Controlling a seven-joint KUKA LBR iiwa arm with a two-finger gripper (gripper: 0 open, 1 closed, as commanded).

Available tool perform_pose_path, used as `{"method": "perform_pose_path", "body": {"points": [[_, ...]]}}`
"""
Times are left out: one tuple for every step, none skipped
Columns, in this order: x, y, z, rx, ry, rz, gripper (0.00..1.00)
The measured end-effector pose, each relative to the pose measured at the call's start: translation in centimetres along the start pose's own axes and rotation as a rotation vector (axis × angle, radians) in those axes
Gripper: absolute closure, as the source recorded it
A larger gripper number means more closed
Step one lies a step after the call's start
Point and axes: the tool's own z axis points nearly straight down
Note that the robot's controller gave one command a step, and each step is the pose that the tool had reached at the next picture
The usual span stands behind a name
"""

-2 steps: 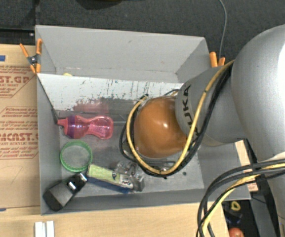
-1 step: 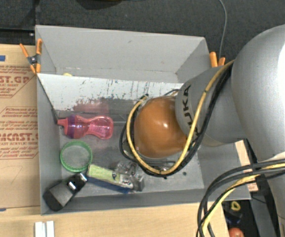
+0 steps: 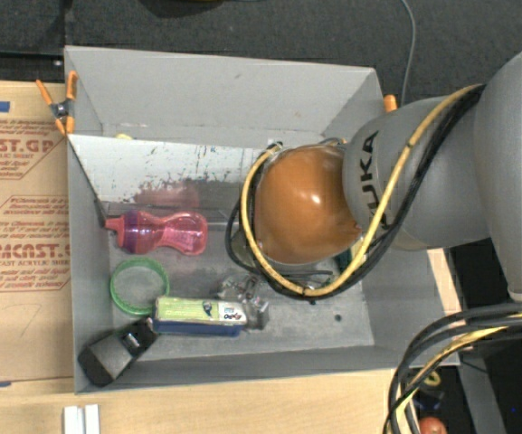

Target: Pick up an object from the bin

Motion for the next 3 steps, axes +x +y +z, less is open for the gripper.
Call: {"method": "perform_pose_path", "body": {"points": [[0.0,0.0,0.0,0.0,0.0,0.0,1.0],[-0.4,-0.1,-2.4,-0.007,0.01,0.01,1.0],[-3.1,-4.2,-14.6,-0.009,0.005,-0.424,1.0]]}}
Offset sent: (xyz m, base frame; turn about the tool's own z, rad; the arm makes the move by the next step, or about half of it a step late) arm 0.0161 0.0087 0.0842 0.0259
